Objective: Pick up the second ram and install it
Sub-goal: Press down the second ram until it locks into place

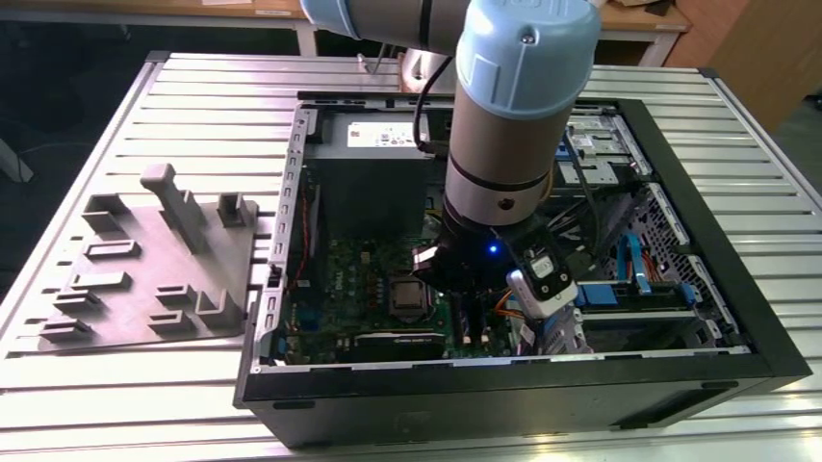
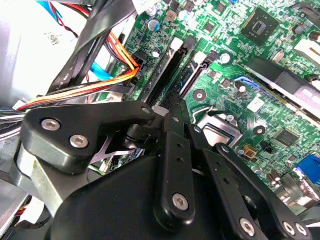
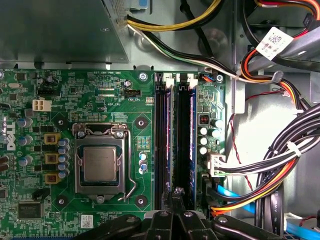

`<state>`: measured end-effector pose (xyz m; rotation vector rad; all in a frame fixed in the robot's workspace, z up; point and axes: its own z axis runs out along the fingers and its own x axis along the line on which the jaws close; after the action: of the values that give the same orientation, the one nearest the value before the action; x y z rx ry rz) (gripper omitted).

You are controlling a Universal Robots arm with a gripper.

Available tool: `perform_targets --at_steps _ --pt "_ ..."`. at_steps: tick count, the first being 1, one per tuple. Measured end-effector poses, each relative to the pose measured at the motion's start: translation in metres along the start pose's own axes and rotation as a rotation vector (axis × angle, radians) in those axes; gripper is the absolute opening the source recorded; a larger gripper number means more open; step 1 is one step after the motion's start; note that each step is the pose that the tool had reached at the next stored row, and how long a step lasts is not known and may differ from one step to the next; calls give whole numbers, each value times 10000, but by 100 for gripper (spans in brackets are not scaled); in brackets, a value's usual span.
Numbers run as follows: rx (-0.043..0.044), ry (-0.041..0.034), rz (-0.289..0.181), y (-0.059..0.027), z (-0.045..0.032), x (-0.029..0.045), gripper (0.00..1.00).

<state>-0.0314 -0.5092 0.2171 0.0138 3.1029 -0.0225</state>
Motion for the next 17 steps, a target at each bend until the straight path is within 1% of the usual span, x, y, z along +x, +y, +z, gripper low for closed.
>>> perform_targets --at_steps 13,16,17 --pt "-17 0 1 0 3 0 10" --pt "-45 -8 1 3 -26 -2 10" --pt "-28 -3 1 1 -54 -3 10"
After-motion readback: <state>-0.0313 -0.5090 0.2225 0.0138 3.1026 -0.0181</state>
